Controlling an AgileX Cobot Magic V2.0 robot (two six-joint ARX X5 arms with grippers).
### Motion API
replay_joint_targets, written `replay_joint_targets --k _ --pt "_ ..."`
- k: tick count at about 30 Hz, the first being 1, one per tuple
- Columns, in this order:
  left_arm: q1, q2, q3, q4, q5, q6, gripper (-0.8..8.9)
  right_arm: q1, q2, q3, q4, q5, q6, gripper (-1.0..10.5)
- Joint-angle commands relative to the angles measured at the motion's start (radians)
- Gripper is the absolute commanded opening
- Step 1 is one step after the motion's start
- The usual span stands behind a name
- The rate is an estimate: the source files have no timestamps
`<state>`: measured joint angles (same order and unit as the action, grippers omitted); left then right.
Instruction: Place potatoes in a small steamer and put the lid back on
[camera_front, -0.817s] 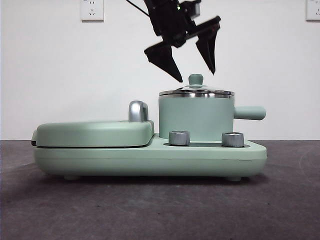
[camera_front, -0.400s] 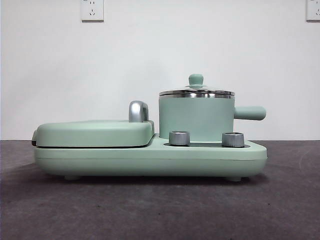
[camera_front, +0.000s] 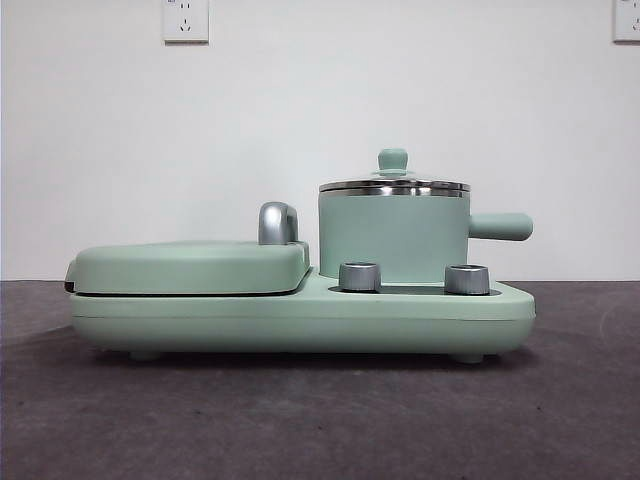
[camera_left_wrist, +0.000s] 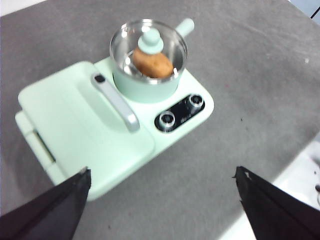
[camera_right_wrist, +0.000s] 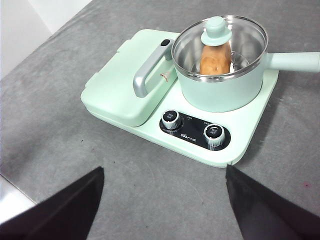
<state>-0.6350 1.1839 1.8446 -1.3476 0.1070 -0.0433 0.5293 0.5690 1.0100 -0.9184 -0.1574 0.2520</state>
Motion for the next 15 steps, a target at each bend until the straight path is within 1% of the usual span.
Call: replay_joint_targets --k 1,5,6,9,10,13,15 --pt "-0.004 -0.118 -0.175 0.070 -0.002 -0.036 4.66 0.006 0.005 0.005 0.035 -0.009 0.010 3.8" --pt "-0.004 -0.316 -0.434 0.221 -0.002 -0.099 4.64 0.006 0.005 0.005 0.080 -0.043 0.010 3.8" --pt "-0.004 -0.370 -0.503 0.268 -0.002 -0.104 4.63 0.006 0.005 0.005 0.093 -0.055 0.010 3.8" --pt "-0.004 -0.519 -0.691 0.403 -0.002 -0.109 4.62 0.006 0.005 0.005 0.123 -0.055 0.010 3.8" --pt "-0.004 -0.564 -0.751 0.444 -0.002 -0.124 4.62 0.006 0.005 0.005 0.129 -0.055 0.010 3.8" --pt "-0.004 -0.664 -0.884 0.517 -0.002 -0.166 4.62 0.006 0.005 0.005 0.132 -0.055 0.010 3.8" --pt "-0.004 -0.700 -0.934 0.533 -0.006 -0.180 4.62 0.006 0.005 0.005 0.132 -0.055 0.010 3.8"
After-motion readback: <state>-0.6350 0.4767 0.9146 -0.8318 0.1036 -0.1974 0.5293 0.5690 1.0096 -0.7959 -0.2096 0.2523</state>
